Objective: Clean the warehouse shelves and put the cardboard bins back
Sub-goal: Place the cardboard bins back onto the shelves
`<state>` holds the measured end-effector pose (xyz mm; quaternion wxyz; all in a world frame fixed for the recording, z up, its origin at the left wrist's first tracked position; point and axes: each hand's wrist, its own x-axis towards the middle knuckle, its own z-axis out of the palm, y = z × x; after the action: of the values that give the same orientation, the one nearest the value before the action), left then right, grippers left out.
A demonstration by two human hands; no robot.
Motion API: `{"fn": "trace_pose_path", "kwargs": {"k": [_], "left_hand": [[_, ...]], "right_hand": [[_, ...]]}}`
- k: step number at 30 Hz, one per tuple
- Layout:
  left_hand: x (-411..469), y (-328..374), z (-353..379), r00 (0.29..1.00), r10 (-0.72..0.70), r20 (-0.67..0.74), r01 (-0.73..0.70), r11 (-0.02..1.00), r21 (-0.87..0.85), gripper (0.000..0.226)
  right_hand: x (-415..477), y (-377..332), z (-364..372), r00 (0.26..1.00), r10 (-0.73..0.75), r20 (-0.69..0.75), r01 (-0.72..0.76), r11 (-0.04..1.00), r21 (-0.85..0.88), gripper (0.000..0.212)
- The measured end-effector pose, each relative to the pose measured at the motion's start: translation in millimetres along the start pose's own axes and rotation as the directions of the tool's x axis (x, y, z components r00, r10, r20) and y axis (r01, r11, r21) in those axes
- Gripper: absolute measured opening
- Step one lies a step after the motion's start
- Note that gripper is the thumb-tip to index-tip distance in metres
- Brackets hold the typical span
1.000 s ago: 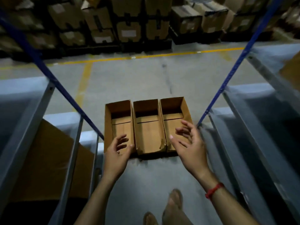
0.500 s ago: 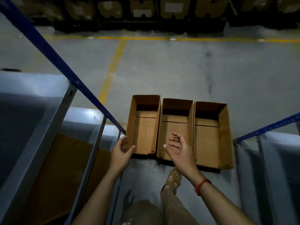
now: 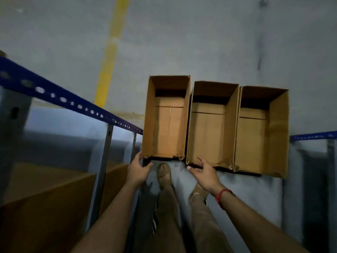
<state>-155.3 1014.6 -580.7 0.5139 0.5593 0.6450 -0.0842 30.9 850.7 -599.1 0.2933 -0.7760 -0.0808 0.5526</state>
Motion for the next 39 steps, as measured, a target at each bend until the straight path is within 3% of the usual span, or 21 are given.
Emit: {"fn": "trace_pose_path", "kwargs": {"k": [11,17,20,24,29,35,39], "left_hand": [[202.4,-51.1,40.2,0.989,-0.117,0.085,0.106,0.986,0.132,0.070],[281.1,-88.7,70.7,0.979,-0.202,0.010,0.198,0.968,0.157,0.065],[303.5,-102.8,85.0,0.975,-0.220,-0.018,0.220,0.959,0.178,0.069],[325.0,-110.9,91.4,0.969,-0.195,-0.149,0.234,0.918,0.319,0.062],[348.2,-126.3,85.4,0.976,-0.217,0.003,0.210,0.950,0.231,0.067],[365.8,-138.9,78.4,0.936,-0.353,-0.001,0.351,0.930,0.106,0.053],[356.0,-118.7,75.2,0.942,-0.336,-0.015,0.324,0.894,0.309,0.044]], "right_hand": [[198.3,48.5,68.2,0.987,0.159,-0.023,-0.159,0.987,0.003,0.071],[271.4,83.2,86.1,0.990,0.141,-0.018,-0.142,0.979,-0.143,0.040],[290.1,101.9,94.0,0.992,0.127,-0.012,-0.127,0.973,-0.190,0.037],[303.2,111.1,106.7,0.989,0.132,-0.061,-0.143,0.957,-0.251,0.058],[331.7,105.0,119.1,0.965,0.220,-0.145,-0.243,0.954,-0.173,0.086],[346.1,102.1,110.0,0.972,0.188,-0.138,-0.224,0.921,-0.318,0.069],[326.6,94.3,95.0,0.992,0.060,-0.113,-0.093,0.945,-0.314,0.050]]}}
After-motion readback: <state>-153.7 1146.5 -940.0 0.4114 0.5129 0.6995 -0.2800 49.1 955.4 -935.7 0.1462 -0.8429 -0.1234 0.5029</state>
